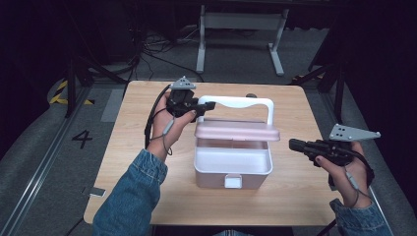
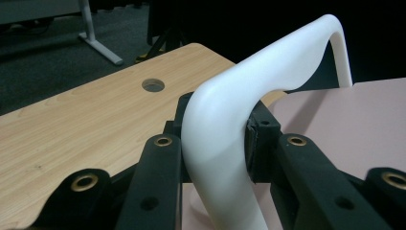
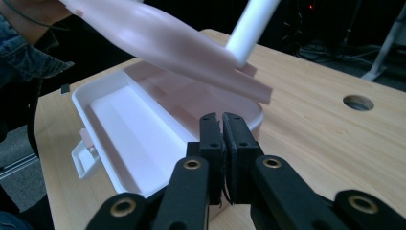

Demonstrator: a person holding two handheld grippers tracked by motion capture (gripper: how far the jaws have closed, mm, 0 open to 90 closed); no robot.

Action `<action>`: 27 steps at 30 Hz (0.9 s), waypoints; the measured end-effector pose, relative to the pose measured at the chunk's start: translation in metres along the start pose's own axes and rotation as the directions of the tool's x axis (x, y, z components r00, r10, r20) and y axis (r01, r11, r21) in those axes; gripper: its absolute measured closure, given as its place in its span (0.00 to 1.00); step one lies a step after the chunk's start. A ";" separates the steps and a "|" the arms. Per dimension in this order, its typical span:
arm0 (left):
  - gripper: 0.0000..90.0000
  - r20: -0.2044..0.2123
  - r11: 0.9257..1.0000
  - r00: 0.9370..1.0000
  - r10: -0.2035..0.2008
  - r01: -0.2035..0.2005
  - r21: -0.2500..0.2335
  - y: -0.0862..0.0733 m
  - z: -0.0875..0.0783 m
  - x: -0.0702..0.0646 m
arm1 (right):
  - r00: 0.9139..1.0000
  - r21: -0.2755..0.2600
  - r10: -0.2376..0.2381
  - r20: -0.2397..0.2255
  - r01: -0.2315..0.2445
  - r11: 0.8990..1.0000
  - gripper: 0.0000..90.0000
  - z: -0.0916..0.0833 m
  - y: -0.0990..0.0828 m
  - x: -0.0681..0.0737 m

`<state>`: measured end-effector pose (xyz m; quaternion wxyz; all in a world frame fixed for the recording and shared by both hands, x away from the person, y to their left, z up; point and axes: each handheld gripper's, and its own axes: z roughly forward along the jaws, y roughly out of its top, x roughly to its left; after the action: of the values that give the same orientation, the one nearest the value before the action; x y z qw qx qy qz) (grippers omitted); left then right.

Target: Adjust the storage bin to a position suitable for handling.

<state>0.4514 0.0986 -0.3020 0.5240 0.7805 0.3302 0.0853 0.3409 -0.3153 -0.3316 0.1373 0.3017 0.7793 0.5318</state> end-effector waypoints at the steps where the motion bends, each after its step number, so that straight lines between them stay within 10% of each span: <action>1: 0.80 -0.001 1.000 1.000 0.000 0.000 0.000 0.001 0.001 0.002 | 1.000 -0.004 -0.007 -0.004 0.007 1.000 1.00 0.001 0.001 0.001; 27: 0.76 -0.001 1.000 1.000 -0.006 0.006 0.011 0.007 0.009 0.010 | 0.997 -0.095 -0.078 -0.014 0.076 0.993 1.00 0.040 0.019 0.016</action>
<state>0.4665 0.0965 -0.3018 0.5197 0.7824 0.3331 0.0823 0.3559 -0.2709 -0.3288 0.1648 0.2598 0.7656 0.5650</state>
